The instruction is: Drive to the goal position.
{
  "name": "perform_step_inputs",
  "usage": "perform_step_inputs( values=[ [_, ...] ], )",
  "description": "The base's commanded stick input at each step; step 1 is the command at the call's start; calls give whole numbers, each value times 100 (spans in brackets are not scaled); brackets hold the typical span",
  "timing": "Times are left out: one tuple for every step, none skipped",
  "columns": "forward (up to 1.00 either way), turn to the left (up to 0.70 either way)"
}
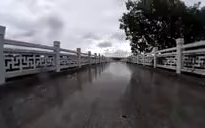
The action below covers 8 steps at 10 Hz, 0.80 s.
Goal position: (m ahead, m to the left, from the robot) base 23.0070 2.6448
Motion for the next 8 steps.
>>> perform_step_inputs(
  values=[
    [39, 0],
    [39, 0],
    [40, 0],
    [39, 0],
    [40, 0],
    [40, 0],
    [40, -8],
    [40, -21]
  ],
)
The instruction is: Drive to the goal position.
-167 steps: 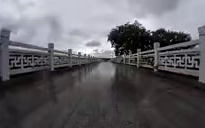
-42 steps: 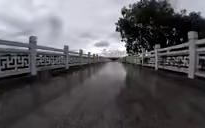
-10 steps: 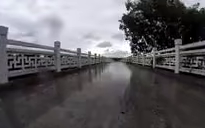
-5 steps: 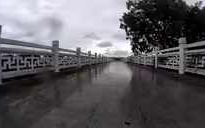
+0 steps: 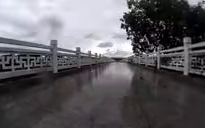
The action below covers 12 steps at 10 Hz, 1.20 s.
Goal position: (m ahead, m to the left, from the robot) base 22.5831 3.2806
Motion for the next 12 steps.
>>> perform_step_inputs(
  values=[
    [40, -21],
    [40, -19],
    [40, -17],
    [39, -18],
    [40, -18],
    [40, -19],
    [40, -19],
    [40, -15],
    [40, -3],
    [40, 0],
    [40, 0],
    [39, 0]
  ],
)
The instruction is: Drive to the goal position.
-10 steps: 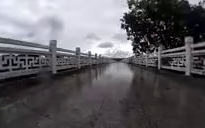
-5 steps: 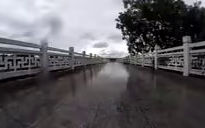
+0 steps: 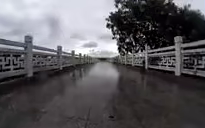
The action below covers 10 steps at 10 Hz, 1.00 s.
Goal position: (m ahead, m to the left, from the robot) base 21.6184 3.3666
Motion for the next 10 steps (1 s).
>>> perform_step_inputs(
  values=[
    [39, 0],
    [40, 0],
    [40, 0],
    [40, 0],
    [40, 0],
    [39, 0],
    [40, 0],
    [40, 0],
    [40, 0],
    [40, 0]
  ],
)
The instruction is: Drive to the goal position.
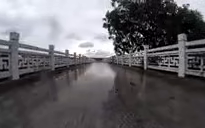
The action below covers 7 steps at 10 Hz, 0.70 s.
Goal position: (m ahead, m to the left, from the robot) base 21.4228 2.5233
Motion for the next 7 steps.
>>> perform_step_inputs(
  values=[
    [40, 0],
    [39, 0],
    [39, 0],
    [40, 0],
    [40, 0],
    [40, 0],
    [39, 0]
  ],
)
